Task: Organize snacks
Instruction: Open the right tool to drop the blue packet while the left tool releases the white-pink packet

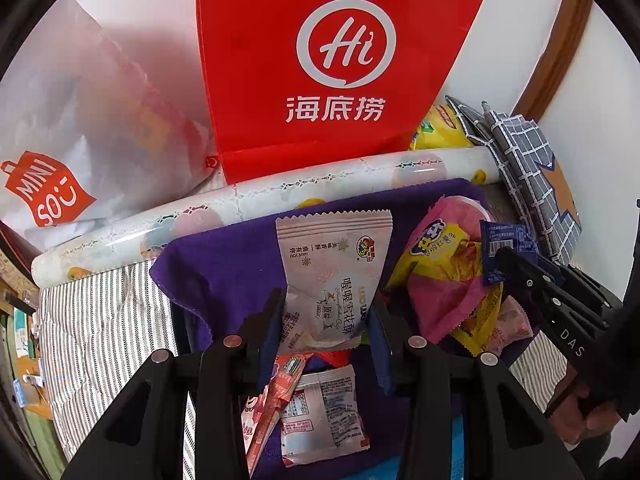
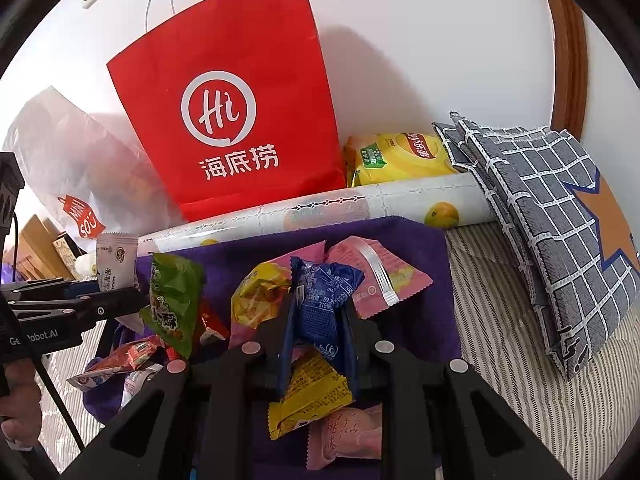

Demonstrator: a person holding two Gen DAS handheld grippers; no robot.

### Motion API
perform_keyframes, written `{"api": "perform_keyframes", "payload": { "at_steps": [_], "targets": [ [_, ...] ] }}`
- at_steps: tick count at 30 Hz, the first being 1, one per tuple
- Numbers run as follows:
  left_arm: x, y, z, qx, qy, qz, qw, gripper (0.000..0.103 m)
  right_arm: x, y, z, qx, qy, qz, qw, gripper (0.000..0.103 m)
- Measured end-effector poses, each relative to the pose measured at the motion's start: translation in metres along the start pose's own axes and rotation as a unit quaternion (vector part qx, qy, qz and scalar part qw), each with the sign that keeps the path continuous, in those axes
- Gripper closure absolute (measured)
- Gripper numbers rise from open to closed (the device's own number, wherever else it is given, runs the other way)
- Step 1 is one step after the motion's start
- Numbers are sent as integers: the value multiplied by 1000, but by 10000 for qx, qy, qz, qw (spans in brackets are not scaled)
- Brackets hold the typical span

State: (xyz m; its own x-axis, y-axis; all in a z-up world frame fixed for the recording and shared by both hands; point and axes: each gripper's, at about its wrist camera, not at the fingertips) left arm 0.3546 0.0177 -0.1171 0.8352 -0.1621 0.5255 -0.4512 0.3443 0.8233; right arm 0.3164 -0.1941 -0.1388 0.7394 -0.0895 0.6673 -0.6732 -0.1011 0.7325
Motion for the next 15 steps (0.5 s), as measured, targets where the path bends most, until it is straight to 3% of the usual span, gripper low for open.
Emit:
{"api": "perform_keyframes", "payload": {
  "at_steps": [15],
  "targets": [
    [-1,0,3,6,-9,-86,10000,63,0,0,-6,-81,168,-6,9998,83]
  ]
}}
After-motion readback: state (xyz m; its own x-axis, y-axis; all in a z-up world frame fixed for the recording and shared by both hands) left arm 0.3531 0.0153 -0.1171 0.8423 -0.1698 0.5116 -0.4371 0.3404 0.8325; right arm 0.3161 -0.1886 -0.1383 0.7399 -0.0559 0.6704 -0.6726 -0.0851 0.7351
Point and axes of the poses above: each gripper's, at about its wrist camera, not at the fingertips, and y roughly against the way its jaws point, z to its right, x to its top, and after that the axes turned 7 degrees about -x, right-handed
